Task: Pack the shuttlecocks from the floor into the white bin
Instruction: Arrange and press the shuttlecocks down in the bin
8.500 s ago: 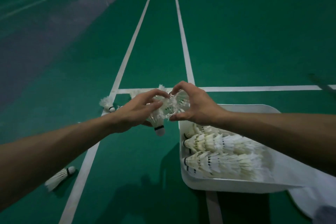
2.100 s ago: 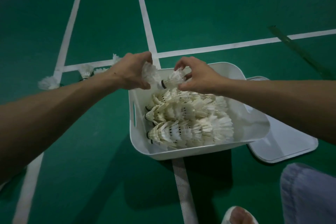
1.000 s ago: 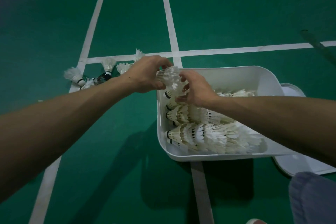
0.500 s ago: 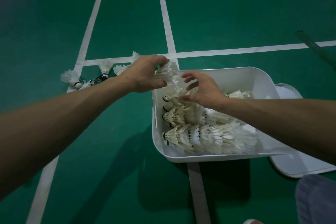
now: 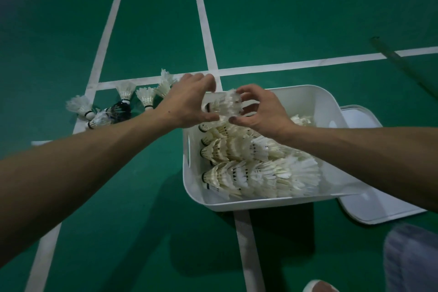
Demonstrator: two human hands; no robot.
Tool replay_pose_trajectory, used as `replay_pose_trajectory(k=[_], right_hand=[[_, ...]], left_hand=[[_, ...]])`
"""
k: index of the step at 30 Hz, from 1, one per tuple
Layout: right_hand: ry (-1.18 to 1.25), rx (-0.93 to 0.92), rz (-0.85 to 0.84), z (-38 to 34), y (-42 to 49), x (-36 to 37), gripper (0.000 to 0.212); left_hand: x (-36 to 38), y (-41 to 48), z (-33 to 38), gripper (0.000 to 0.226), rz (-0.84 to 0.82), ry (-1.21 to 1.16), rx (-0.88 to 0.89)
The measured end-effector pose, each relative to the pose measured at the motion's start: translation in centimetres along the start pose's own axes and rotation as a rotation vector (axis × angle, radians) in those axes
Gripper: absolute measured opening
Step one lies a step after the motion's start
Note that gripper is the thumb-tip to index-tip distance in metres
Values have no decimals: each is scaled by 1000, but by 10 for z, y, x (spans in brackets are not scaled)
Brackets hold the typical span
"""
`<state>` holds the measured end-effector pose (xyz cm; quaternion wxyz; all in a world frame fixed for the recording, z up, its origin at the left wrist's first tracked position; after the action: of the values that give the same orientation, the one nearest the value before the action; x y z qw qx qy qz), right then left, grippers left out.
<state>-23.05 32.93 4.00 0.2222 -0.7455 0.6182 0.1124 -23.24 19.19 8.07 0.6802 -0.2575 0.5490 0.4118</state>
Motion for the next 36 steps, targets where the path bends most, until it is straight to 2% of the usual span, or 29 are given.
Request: replay_pose_trajectory(k=[4, 7, 10, 13, 16, 20, 27, 33, 36], right_hand=[[29, 57, 42, 17, 0, -15, 65], [51, 84, 46, 24, -1, -21, 67], [89, 95, 43, 25, -3, -22, 67], [123, 100, 35, 25, -4, -20, 67], [148, 102, 34, 25, -3, -20, 66], [179, 115, 24, 27, -1, -18, 65], [183, 170, 24, 35, 2, -12, 63], [156, 193, -4, 38, 0, -9, 66], [117, 215, -31, 40, -1, -1, 69]], left_hand=[[14, -8, -9, 36, -141, 284, -59], [26, -9, -8, 32, -197, 311, -83], [26, -5, -7, 35, -163, 271, -102], [26, -4, -5, 26, -144, 226, -112], [29, -4, 0, 19, -121, 242, -102], [24, -2, 8, 23, -78, 296, -51], [35, -1, 12, 23, -92, 115, -33], [36, 5, 3, 42, -25, -79, -98], [37, 6, 1, 42, 2, -131, -106]])
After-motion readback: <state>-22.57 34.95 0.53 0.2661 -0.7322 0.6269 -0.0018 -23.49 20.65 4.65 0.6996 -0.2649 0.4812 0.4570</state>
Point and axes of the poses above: each hand's wrist, its own y-axis towards the middle knuckle, its own x-axis out of the palm, z = x × y, the point moved 10 cm from there along y, towards the middle knuckle, and after that the axes turned 11 degrees about x, right-handed, at the moved point
